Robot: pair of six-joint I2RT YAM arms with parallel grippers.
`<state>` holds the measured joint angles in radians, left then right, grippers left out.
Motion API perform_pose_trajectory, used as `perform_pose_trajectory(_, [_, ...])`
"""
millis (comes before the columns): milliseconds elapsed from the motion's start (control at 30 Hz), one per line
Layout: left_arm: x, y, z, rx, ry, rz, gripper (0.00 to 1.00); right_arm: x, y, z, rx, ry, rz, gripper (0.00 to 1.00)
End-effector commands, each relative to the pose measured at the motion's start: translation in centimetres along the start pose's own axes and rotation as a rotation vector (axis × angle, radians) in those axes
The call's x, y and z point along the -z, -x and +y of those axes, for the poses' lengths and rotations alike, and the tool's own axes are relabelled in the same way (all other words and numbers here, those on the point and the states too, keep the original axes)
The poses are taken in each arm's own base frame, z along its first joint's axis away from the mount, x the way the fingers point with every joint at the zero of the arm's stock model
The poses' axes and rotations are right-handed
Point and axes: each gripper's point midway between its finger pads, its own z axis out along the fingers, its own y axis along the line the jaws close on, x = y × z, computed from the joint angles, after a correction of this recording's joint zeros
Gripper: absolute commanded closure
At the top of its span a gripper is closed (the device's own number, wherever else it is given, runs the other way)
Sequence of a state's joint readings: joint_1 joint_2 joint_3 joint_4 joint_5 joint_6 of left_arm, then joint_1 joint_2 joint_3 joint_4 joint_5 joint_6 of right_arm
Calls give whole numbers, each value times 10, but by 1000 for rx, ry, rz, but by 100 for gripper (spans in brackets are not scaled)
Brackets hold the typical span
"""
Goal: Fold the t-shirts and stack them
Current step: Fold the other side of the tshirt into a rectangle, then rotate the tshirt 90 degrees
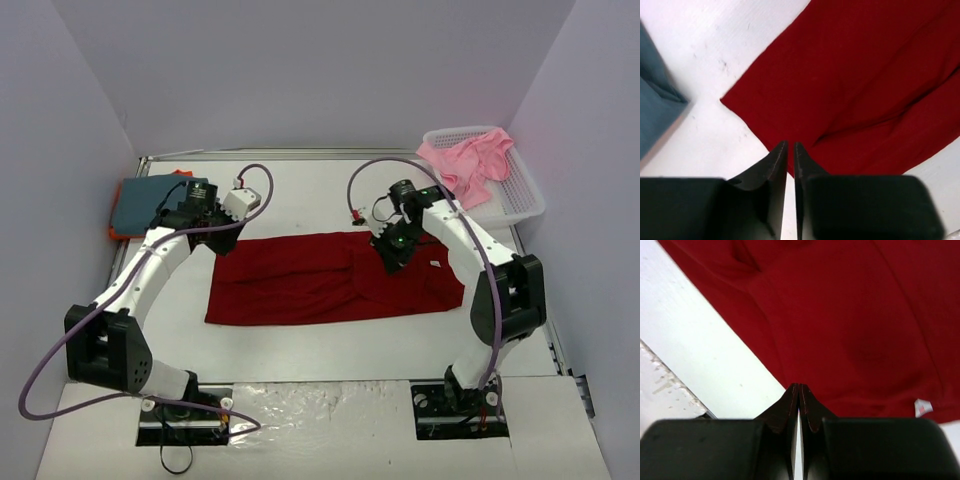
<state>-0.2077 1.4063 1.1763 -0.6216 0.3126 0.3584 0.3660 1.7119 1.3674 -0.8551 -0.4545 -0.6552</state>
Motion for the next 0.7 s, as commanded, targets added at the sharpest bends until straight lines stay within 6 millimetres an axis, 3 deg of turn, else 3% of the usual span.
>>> perform_pose_trajectory(0, [-5, 18, -4, -32, -46, -20, 93, 12, -28, -6, -64, -46, 36, 100])
perform_pose_trajectory(33, [-13, 15, -5, -30, -58, -1, 97, 7, -38, -8, -88, -52, 50, 100])
perform_pose_trajectory(100, [-22, 16, -4, -41, -61, 8, 98, 4, -51, -22, -141, -84, 61, 100])
perform_pose_trajectory(267, [-52, 18, 8, -62, -61, 52, 98, -9, -83, -32, -231, -64, 102, 100])
perform_pose_trajectory(300, [-66, 8, 7, -54, -86, 101, 97, -13, -86, -35, -236, -63, 108, 100])
perform_pose_trajectory(400, [-78, 6, 7, -46, -126, 150, 97, -23, -100, -41, -279, -51, 130, 100])
perform_pose_trajectory(500, [-97, -6, 8, -34, -144, 208, 98, -31, -108, -46, -305, -37, 150, 100])
perform_pose_trajectory(667, [-108, -14, 5, -34, -170, 236, 98, -39, -114, -54, -330, -27, 185, 100])
